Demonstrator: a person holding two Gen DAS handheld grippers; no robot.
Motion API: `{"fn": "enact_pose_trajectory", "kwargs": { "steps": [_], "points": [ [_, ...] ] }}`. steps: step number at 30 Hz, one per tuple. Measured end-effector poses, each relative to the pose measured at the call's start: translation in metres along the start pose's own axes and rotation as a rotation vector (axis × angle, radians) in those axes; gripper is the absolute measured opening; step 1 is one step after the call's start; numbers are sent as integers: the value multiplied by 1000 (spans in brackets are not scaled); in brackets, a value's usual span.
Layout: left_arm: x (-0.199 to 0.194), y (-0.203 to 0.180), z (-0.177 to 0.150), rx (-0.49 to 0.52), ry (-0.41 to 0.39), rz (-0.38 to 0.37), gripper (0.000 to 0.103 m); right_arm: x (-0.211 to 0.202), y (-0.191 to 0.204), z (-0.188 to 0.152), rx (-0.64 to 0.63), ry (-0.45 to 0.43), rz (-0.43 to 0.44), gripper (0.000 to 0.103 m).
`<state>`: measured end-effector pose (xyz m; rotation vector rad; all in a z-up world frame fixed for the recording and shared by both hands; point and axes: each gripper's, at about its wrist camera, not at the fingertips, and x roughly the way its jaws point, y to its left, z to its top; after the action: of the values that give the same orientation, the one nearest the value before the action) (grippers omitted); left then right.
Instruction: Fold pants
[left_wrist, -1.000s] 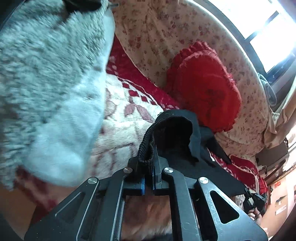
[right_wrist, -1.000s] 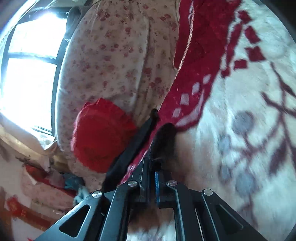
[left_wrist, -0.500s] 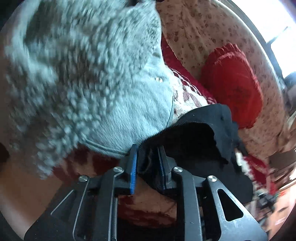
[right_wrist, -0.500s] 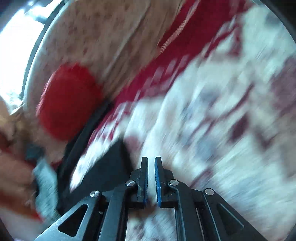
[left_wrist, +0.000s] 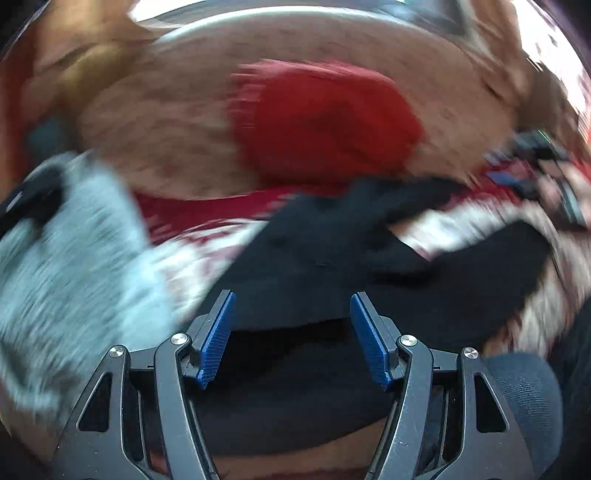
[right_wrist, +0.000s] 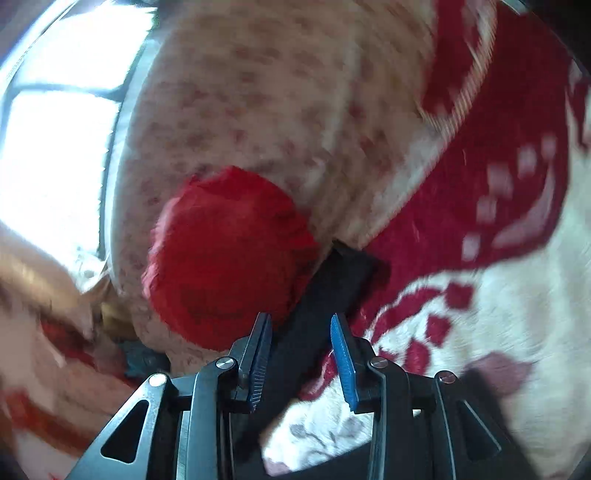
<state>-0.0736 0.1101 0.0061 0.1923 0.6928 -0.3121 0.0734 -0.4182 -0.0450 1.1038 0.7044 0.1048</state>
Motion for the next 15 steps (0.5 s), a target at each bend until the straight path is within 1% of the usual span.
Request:
{"fn": "enact_pose_trajectory", "kwargs": {
  "steps": [1, 2, 5, 6, 8, 9, 10, 11, 12, 13, 14, 15],
  "points": [
    [9, -3, 0, 21, 18, -9, 64, 8, -1, 3, 22, 7, 2, 32],
    [20, -4, 0, 36, 46, 7, 64, 15, -8, 6, 53, 8, -4, 32],
    [45, -8, 1, 80, 103, 54, 64, 25, -18, 15, 88, 20, -10, 32],
    [50, -7, -2, 91, 120, 71, 64, 32, -20, 19, 84, 32, -7, 32],
    [55, -8, -3, 99, 137, 91, 64, 40, -21, 25, 58, 39, -33, 32],
    [55, -8, -2, 91, 132, 85, 64, 46, -23, 28, 53, 36, -49, 32],
    [55, -7, -1, 67, 129, 62, 61, 51, -25, 30, 52, 43, -54, 32],
    [53, -4, 0, 39, 124, 36, 40, 60, -26, 32, 43, 51, -76, 32],
    [57, -8, 4, 27, 133, 33, 29, 61, -28, 34, 37, 54, -88, 32],
    [58, -8, 7, 15, 137, 36, 12, 66, -27, 36, 25, 57, -87, 32],
    [56, -5, 10, -2, 137, 35, 9, 69, -24, 37, 4, 63, -86, 32],
    [51, -1, 13, -36, 132, 26, 8, 71, -22, 38, -13, 63, -92, 28]
  ]
}}
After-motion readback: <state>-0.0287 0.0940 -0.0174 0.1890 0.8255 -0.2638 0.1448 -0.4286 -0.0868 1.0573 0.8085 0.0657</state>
